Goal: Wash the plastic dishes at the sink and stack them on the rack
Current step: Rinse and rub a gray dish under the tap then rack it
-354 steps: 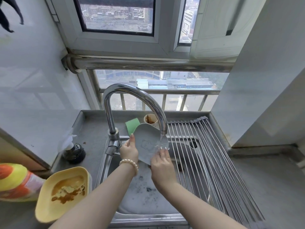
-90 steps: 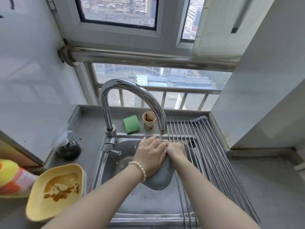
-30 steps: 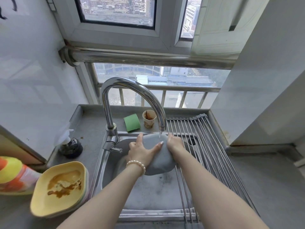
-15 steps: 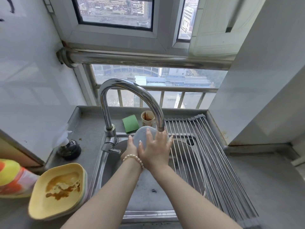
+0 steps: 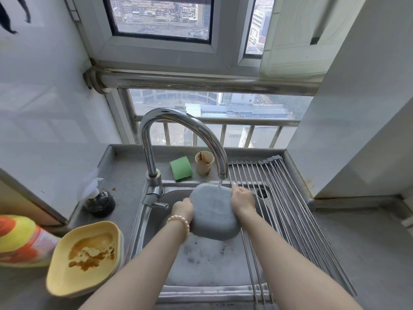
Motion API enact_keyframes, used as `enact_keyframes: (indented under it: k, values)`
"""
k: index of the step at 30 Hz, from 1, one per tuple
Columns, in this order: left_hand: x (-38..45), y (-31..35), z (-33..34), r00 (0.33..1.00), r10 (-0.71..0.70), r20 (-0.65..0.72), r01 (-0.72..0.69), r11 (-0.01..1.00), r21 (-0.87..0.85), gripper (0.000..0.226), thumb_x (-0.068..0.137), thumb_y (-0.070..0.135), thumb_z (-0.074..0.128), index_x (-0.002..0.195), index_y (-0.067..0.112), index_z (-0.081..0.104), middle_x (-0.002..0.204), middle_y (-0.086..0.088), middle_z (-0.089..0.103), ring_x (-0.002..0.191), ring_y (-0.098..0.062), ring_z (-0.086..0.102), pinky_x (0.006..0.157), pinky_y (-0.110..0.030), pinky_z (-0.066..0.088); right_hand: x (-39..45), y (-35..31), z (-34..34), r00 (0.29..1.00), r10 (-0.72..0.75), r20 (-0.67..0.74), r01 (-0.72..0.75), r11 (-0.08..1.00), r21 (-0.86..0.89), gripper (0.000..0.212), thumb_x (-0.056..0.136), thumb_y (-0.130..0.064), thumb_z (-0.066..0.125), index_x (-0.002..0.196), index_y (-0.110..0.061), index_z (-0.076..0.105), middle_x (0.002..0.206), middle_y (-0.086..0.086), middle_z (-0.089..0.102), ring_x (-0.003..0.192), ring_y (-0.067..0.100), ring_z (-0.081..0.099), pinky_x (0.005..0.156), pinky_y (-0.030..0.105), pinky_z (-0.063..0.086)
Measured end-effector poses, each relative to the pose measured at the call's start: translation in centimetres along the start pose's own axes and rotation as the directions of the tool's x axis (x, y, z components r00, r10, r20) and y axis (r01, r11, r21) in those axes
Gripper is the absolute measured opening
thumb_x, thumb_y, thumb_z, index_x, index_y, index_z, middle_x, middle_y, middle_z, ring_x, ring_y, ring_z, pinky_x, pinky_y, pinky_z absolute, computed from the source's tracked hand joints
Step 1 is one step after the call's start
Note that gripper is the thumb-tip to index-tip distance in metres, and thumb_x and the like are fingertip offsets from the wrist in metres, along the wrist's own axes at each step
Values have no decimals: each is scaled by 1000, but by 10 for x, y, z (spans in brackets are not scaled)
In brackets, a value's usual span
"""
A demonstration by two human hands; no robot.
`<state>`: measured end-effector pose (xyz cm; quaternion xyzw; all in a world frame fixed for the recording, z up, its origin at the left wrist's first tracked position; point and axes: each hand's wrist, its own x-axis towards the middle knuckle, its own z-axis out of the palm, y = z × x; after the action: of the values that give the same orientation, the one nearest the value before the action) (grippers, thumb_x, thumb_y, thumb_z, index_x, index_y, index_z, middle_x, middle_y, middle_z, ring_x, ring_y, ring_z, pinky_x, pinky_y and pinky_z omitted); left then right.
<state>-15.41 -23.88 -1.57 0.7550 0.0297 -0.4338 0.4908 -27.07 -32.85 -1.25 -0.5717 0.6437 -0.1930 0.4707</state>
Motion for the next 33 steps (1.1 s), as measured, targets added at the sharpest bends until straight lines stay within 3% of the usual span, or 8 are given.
enact_keyframes:
  k: [7, 10, 15, 20, 25, 27, 30, 33]
  values:
    - [-14, 24, 9, 902, 372, 220, -429, 714, 553, 61, 88, 68, 40, 114, 14, 51, 106, -6, 57, 96, -25, 57, 75, -29, 34, -2, -3, 1, 996, -41, 81, 43, 999, -29, 34, 103, -10, 27, 115, 2, 57, 121, 19, 58, 116, 29, 52, 89, 28, 31]
    - [5, 30, 11, 944, 293, 153, -330, 800, 502, 39, 91, 48, 53, 85, 10, 58, 100, -10, 61, 83, -23, 53, 74, -28, 36, -2, -4, -4, 989, 8, 144, -7, 1000, -5, 36, 104, -13, 27, 121, -1, 56, 126, 21, 54, 117, 30, 50, 96, 30, 33]
    - [28, 27, 15, 966, 48, 255, -145, 915, 376, 32, 91, 20, 51, 111, -2, 64, 123, -16, 61, 112, -30, 57, 99, -37, 46, 1, -2, -5, 982, 6, 190, -48, 976, 214, 27, 92, -21, 50, 69, -12, 61, 81, 7, 61, 80, 22, 53, 74, 33, 42]
    - [20, 14, 8, 870, -269, 413, 224, 962, 154, 21, 86, 28, 55, 72, 12, 59, 73, -8, 64, 76, -25, 60, 77, -34, 48, -1, -13, -13, 957, -249, 148, 255, 967, -23, 54, 86, -29, 58, 38, -17, 38, 41, -11, 36, 52, 16, 37, 60, 32, 30]
    - [18, 14, -12, 688, -487, 537, 437, 870, 229, 63, 87, 55, 47, 120, 3, 55, 123, -21, 50, 133, -49, 29, 106, -70, 6, -25, -14, -9, 698, -700, 151, 690, 602, -401, 51, 90, -38, 48, 43, -21, 36, 40, -8, 34, 42, 7, 34, 47, 25, 25]
    - [23, 11, -15, 622, -495, 606, 509, 844, 167, 73, 90, 55, 47, 133, -4, 43, 130, -28, 47, 122, -55, 43, 101, -69, 27, -35, -5, -2, 469, -869, 156, 824, 368, -431, 45, 87, -35, 49, 45, -22, 44, 41, -10, 39, 39, 10, 39, 45, 17, 26]
    - [21, 5, -10, 752, -383, 536, 459, 889, -9, 52, 98, 43, 43, 103, -7, 54, 78, -25, 67, 60, -34, 69, 52, -46, 58, -44, 10, 3, 238, -954, 181, 912, 155, -381, 40, 86, -29, 54, 49, -18, 49, 50, -4, 48, 47, 15, 44, 43, 21, 30]
    - [22, -2, -3, 859, -240, 452, 377, 894, -242, 50, 102, 41, 39, 105, -6, 55, 92, -26, 67, 92, -29, 69, 70, -36, 55, -46, 20, 1, 281, -886, 368, 913, 128, -388, 39, 92, -32, 47, 58, -13, 57, 64, 2, 56, 60, 19, 52, 56, 26, 44]
